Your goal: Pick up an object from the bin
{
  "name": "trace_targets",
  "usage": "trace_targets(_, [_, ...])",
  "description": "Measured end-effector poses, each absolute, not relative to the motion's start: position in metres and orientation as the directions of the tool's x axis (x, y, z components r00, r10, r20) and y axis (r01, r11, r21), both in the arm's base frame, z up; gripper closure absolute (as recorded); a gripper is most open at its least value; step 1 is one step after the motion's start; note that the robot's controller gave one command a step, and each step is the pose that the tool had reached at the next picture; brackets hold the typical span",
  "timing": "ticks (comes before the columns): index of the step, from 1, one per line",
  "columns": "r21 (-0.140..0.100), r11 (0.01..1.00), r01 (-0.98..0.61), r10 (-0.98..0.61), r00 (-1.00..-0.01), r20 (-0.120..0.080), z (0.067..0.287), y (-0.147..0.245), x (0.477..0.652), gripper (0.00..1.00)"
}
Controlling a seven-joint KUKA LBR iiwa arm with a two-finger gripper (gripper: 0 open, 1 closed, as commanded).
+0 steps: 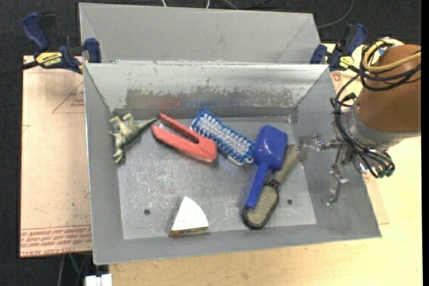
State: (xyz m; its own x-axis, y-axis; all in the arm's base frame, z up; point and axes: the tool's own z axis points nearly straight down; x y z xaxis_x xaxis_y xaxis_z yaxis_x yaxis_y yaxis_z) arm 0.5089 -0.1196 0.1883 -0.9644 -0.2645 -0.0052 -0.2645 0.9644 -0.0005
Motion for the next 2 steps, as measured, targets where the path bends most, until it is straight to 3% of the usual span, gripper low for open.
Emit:
trace_targets(1, [-0.010,0.910,-0.415,-0.415,-0.910,-0.014,0.183,-0.131,0.520,0.00])
trace_targets(2, [0.000,0.909,-0.418,-0.418,-0.909,-0.007,0.073,-0.108,0.525,0.00])
